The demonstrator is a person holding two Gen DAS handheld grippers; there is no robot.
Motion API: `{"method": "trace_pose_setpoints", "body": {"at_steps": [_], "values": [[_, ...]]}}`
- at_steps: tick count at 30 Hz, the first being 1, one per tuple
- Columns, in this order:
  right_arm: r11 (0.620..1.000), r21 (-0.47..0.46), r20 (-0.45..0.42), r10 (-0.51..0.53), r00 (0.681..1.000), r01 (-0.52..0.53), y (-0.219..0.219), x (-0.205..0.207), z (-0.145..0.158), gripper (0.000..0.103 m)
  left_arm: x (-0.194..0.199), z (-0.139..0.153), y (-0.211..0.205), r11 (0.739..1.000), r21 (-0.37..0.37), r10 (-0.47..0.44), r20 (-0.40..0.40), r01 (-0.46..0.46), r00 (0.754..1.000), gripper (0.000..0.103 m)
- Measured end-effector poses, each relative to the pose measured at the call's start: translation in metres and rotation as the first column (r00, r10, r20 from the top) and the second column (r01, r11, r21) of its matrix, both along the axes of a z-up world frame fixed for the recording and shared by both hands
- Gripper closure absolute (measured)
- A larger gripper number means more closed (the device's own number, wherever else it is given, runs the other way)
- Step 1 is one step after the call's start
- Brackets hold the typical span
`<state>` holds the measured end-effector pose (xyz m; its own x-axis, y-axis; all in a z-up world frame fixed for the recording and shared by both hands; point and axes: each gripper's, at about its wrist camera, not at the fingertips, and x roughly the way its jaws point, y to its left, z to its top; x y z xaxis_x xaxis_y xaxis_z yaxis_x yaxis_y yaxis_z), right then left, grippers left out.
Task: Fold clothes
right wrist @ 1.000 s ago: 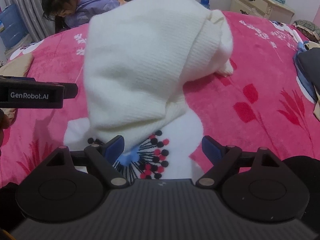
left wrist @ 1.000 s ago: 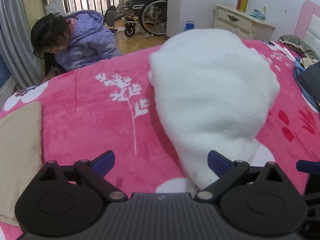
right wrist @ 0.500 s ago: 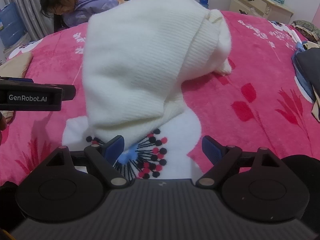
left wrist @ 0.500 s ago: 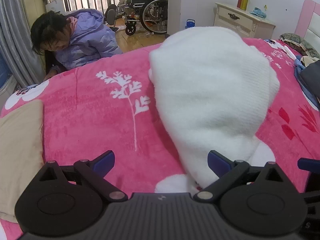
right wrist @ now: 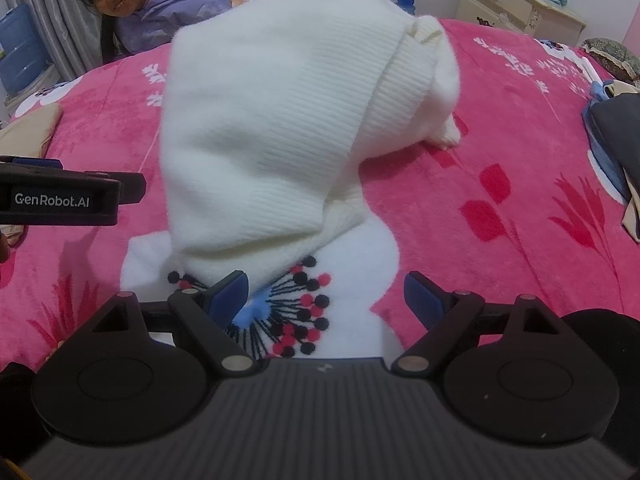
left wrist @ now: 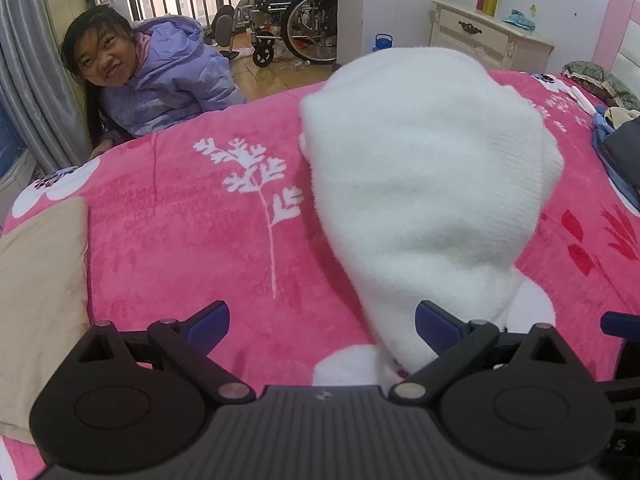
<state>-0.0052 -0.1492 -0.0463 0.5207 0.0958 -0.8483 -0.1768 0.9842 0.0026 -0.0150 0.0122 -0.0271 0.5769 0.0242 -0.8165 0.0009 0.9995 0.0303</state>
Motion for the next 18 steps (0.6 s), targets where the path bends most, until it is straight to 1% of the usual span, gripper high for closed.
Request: {"method": "trace_pose_setpoints", "body": {"at_steps": [18], "values": [[1.000,-0.001,0.000,-0.006,1.000,0.006,-0.0020,-0.0001,-0.0020,0.017,0.0015,-0.0036,0.0008,1.000,0.007,0.001,-0.009,-0.001,1.000,0.003]]}}
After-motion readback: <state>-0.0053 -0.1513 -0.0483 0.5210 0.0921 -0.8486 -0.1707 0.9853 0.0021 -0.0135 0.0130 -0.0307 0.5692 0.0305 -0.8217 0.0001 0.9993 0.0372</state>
